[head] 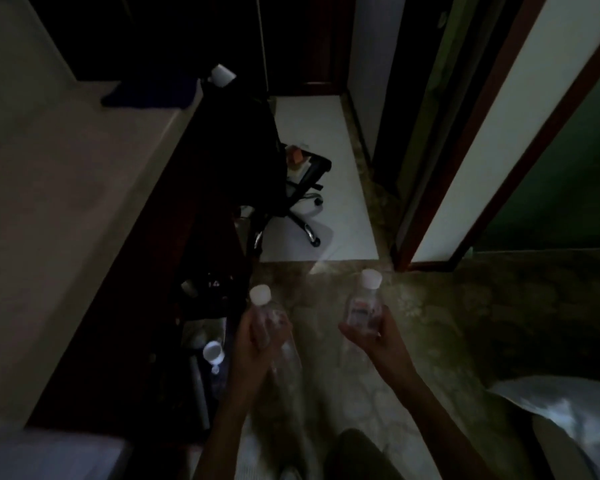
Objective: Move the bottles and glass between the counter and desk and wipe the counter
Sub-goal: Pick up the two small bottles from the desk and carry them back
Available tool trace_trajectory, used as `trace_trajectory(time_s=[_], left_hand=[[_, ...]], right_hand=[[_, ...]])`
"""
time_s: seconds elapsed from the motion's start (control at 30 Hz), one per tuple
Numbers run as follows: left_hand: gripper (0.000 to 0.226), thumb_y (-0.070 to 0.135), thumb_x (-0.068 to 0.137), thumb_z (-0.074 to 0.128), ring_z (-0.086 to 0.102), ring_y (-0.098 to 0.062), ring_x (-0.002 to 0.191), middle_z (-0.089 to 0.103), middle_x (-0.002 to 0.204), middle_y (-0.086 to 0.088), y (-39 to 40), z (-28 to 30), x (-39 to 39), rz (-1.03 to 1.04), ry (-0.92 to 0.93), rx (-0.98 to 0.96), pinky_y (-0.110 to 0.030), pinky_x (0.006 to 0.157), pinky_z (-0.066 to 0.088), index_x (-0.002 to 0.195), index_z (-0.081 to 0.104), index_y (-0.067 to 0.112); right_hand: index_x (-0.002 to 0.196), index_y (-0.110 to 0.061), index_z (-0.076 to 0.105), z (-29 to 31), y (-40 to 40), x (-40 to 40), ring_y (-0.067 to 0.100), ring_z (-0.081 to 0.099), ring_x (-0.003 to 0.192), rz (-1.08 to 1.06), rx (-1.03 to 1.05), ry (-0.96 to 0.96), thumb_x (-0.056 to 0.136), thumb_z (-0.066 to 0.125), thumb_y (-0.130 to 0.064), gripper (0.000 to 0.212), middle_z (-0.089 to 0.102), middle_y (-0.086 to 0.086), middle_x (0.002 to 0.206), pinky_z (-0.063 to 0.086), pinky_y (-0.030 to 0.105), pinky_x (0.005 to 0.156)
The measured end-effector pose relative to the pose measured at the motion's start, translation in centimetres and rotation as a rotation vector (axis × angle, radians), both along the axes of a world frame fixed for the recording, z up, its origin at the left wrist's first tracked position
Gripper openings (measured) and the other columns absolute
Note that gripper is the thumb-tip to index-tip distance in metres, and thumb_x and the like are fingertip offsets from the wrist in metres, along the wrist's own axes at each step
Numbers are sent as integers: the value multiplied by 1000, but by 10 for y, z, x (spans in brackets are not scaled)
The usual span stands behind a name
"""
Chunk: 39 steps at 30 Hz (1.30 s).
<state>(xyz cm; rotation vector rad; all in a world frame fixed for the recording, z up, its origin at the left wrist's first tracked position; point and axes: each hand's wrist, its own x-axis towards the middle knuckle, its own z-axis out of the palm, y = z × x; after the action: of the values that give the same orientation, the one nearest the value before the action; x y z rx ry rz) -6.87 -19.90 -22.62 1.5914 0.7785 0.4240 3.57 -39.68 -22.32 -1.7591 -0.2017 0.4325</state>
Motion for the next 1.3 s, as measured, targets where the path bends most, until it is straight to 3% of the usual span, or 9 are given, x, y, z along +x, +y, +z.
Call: trace_trajectory(time_s=[0.13,0.27,0.33,0.53,0.73,0.9,1.03,1.17,1.3], left_hand=[[60,30,77,77,64,-29,111,65,118,-12,42,-1,69,-22,59,2,-49,96,51,127,52,10],[43,17,86,70,67,-7,93,67,109,-7,74,-7,146,44,62,28,-30,81,55,124,52,8],[38,2,87,67,66,5,91,66,108,-1,95,2,180,152,5,-5,-40,92,55,122,55,8],[47,25,73,81,66,-3,95,72,105,6,165,134,249,399,-219,148,-20,84,52,115,61,21],[32,22,81,71,68,-12,102,72,109,6,255,247,258,594,-424,368,-29,85,53,110,66,33],[48,41,78,76,64,-20,110,68,115,-2,372,282,241,718,-295,543,-49,98,51,118,60,20],[55,41,71,80,67,-16,102,68,113,-6,458,294,242,796,-219,569,-28,83,56,119,55,30],[47,8,80,75,62,12,72,61,94,-2,526,292,267,843,-169,607,-5,61,48,119,49,12],[53,5,74,81,58,1,82,59,96,0,574,272,286,867,-75,596,-6,68,48,118,50,3]], right_hand=[[117,-24,54,-11,41,81,-2,66,89,11,-7,21,75,81,-29,50,66,-6,107,56,15,69],[116,-20,58,-23,94,176,15,69,94,111,23,42,55,84,-56,75,69,2,106,59,35,82],[107,-21,58,-12,127,224,14,68,91,172,38,27,65,86,-34,52,68,4,102,57,21,72],[108,-33,53,83,284,342,-4,66,85,512,279,0,70,82,-35,48,64,-12,102,55,17,73],[115,-21,57,159,446,374,13,67,96,776,450,-76,54,87,-48,73,67,2,106,55,31,82],[99,-21,61,213,572,381,2,68,83,991,509,-233,78,79,-20,28,70,-13,87,54,20,72],[103,-18,63,233,658,387,14,69,91,1061,447,-347,68,83,-48,51,67,7,102,57,36,80],[90,-25,63,244,724,392,-1,69,80,1115,429,-346,71,85,-16,30,73,-10,83,54,22,71],[89,-28,61,244,785,391,-9,66,77,1160,410,-357,66,89,-20,37,71,-14,83,56,20,76]])
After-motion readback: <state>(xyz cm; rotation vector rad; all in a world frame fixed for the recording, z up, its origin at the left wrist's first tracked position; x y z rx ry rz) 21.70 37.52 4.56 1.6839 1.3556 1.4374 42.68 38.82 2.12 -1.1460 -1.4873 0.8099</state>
